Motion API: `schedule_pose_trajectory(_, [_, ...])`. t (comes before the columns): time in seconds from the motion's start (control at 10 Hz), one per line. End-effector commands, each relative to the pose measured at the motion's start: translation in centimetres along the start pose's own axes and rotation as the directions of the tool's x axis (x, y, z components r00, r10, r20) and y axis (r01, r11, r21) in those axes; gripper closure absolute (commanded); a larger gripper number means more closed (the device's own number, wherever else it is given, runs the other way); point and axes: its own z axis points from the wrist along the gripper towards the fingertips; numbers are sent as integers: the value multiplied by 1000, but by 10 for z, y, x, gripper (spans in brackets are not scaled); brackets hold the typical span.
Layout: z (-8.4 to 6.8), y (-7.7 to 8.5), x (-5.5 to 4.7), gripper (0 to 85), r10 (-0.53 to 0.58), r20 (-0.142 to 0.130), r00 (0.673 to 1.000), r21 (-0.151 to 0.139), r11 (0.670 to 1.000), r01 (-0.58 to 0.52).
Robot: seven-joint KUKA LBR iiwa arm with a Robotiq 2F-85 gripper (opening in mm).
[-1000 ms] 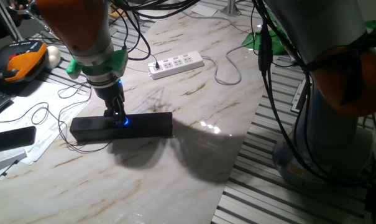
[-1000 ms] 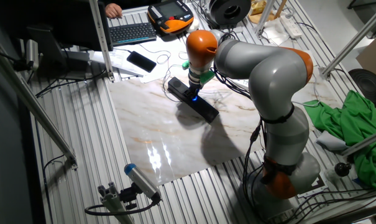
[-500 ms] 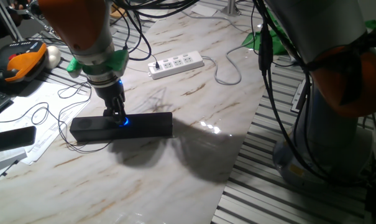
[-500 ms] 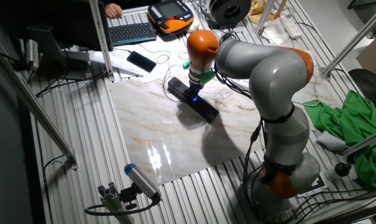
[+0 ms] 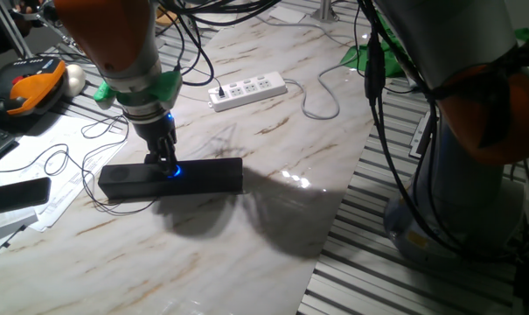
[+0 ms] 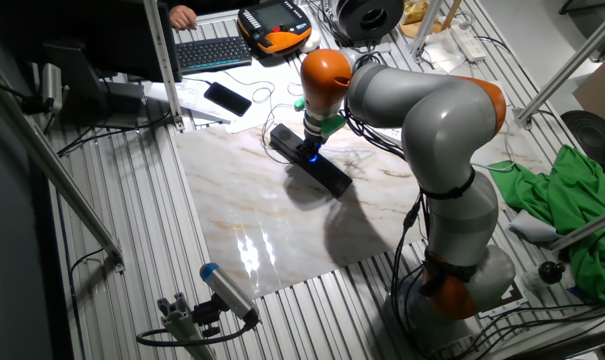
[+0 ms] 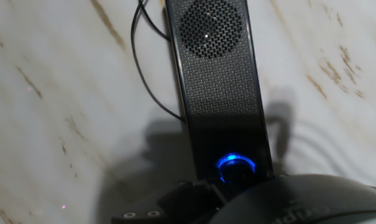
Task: Turn the knob to increase the volume of the speaker
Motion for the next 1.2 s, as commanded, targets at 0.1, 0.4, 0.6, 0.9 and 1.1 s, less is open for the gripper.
schedule_pose_trajectory(0.1, [0, 0, 0, 510, 20, 3, 1000, 2, 1000, -20])
schedule_pose_trajectory(0.4, [0, 0, 0, 510, 63, 11, 998, 3, 998, -63])
schedule_pose_trajectory(0.6, [0, 0, 0, 510, 101, 17, 995, -5, 995, -101])
schedule_pose_trajectory(0.9, [0, 0, 0, 680, 148, 34, 988, -7, 989, -148])
schedule_pose_trajectory(1.1, [0, 0, 0, 680, 174, 37, 984, -8, 985, -174])
